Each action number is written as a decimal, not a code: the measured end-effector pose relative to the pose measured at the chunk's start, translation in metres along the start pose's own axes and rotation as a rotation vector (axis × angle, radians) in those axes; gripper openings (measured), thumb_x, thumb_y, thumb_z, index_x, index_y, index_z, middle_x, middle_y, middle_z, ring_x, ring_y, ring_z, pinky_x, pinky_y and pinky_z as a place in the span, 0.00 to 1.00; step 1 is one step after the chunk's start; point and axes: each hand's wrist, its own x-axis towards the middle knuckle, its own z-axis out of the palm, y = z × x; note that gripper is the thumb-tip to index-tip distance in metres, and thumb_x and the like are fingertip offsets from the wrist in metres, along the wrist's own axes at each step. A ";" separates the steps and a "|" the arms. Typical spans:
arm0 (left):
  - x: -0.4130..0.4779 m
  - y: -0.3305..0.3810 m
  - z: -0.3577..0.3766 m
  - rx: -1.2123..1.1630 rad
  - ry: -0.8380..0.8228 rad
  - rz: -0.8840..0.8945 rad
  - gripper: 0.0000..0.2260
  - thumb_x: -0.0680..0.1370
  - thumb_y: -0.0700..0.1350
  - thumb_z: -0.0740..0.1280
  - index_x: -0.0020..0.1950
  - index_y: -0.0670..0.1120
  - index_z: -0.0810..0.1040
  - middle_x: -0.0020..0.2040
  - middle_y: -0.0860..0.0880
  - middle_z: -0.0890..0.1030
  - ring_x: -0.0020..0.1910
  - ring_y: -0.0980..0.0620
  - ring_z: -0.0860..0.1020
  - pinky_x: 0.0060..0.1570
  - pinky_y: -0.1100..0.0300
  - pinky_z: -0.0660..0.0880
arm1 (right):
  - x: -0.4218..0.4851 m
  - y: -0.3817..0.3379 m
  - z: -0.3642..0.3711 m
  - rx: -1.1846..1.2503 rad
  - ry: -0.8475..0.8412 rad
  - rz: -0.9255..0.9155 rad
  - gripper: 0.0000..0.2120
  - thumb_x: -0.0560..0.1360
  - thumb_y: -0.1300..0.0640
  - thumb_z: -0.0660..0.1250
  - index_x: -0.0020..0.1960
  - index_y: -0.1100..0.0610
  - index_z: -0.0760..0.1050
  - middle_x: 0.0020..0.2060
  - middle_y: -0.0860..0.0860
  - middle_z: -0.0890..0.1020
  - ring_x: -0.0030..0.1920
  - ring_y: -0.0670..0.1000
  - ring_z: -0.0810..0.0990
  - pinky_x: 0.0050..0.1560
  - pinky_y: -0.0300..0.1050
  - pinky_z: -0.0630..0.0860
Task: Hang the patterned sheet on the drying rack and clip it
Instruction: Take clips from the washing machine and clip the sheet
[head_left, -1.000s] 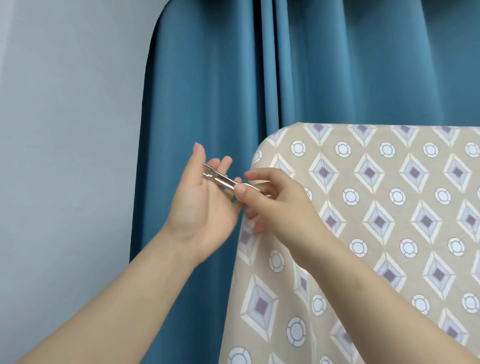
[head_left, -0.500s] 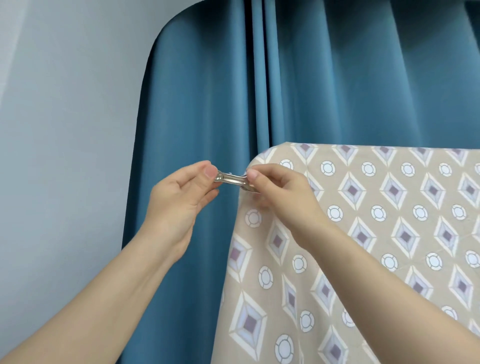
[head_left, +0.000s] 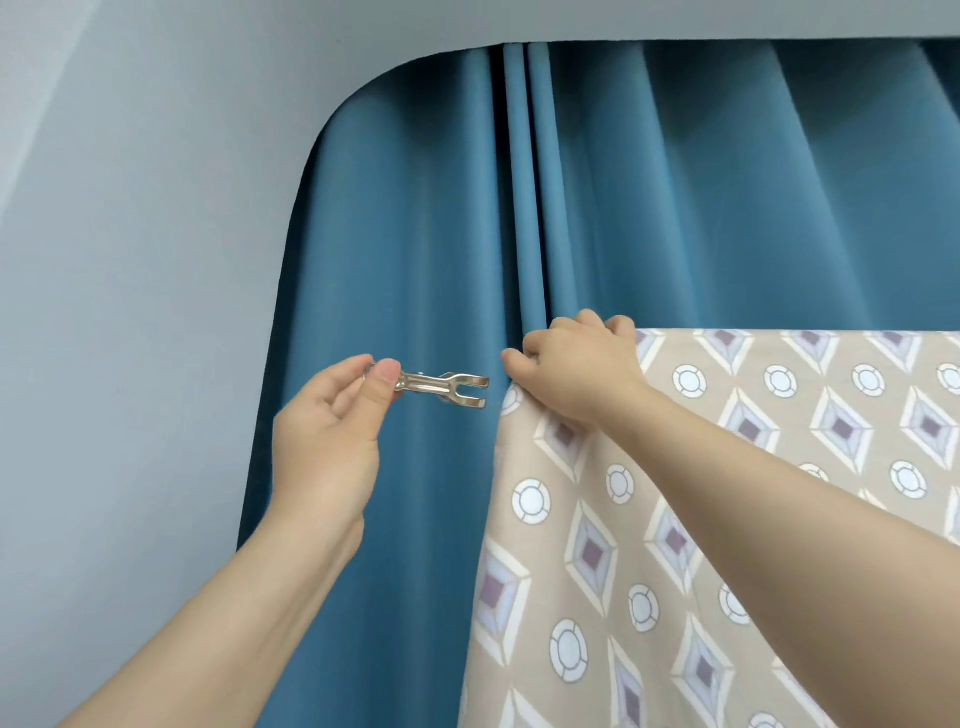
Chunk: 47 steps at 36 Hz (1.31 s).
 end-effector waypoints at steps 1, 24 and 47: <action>-0.002 -0.001 0.001 0.009 0.008 0.005 0.17 0.74 0.50 0.67 0.60 0.45 0.76 0.51 0.50 0.82 0.55 0.54 0.79 0.56 0.64 0.70 | 0.000 0.001 0.001 0.001 0.017 0.005 0.18 0.79 0.46 0.48 0.40 0.52 0.72 0.41 0.50 0.69 0.49 0.52 0.62 0.62 0.54 0.58; -0.014 0.000 -0.001 0.077 0.009 -0.104 0.04 0.76 0.47 0.66 0.42 0.50 0.78 0.42 0.54 0.82 0.42 0.60 0.81 0.50 0.66 0.70 | -0.003 0.000 0.004 0.109 0.122 0.039 0.17 0.79 0.50 0.48 0.38 0.53 0.69 0.40 0.50 0.68 0.48 0.52 0.61 0.62 0.53 0.57; -0.010 0.000 0.007 0.067 -0.020 -0.159 0.05 0.76 0.47 0.67 0.42 0.47 0.78 0.40 0.54 0.83 0.43 0.57 0.82 0.38 0.73 0.62 | -0.003 0.000 0.007 0.092 0.118 0.053 0.19 0.79 0.50 0.48 0.33 0.54 0.66 0.40 0.50 0.69 0.51 0.53 0.65 0.63 0.53 0.57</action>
